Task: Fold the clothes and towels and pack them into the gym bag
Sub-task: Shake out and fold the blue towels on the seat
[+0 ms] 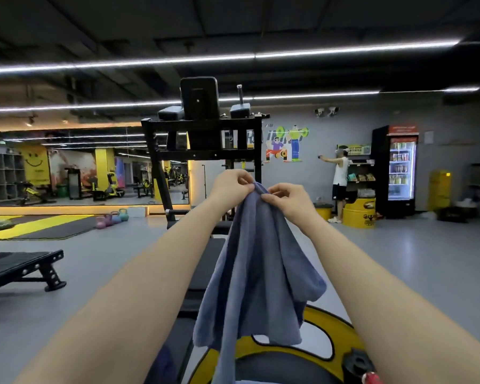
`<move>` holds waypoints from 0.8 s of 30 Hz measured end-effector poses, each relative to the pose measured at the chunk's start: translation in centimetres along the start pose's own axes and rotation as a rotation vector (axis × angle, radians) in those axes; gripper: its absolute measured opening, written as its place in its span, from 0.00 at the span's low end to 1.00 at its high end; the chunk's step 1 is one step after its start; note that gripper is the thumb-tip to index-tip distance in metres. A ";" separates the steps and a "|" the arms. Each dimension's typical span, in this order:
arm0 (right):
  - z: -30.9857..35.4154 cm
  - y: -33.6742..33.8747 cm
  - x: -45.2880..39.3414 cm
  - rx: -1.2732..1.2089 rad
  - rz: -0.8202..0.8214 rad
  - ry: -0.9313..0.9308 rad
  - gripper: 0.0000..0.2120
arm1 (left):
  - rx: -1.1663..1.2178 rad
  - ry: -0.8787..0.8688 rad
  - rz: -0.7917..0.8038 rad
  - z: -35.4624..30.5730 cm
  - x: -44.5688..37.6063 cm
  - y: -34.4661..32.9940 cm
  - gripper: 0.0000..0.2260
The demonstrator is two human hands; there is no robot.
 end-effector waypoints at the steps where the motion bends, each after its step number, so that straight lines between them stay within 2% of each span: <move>1: 0.3 0.5 0.5 0.021 -0.018 0.001 0.02 | -0.004 0.004 -0.003 -0.5 0.3 0.4 0.04; 7: 1.2 1.7 3.6 0.150 0.031 -0.127 0.00 | 0.141 0.058 0.003 -1.9 2.1 2.7 0.04; 10: 1.0 1.8 5.3 0.254 0.083 -0.173 0.04 | 0.186 0.064 -0.029 -2.1 2.9 4.0 0.06; 13: 0.5 2.5 6.5 0.250 0.071 -0.206 0.05 | 0.195 0.104 -0.065 -1.8 3.6 5.4 0.03; 16: 1.3 3.5 6.7 0.219 -0.005 -0.169 0.06 | 0.172 0.159 -0.048 -1.1 4.4 6.1 0.03; 19: 3.3 3.8 6.3 0.212 -0.054 -0.093 0.09 | 0.146 0.212 0.033 -0.6 5.3 5.9 0.04; 24: 7.3 2.9 5.1 0.278 0.013 0.033 0.11 | 0.042 0.163 0.104 -0.6 6.4 4.8 0.07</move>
Point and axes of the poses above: each hand's wrist, its own x-axis away from the middle knuckle, its own y-axis out of the back of the hand, z = x × y, the point moved 4 cm from there along -x, towards the middle knuckle, and after that the axes turned 1 degree about -x, right-handed, at the moved point
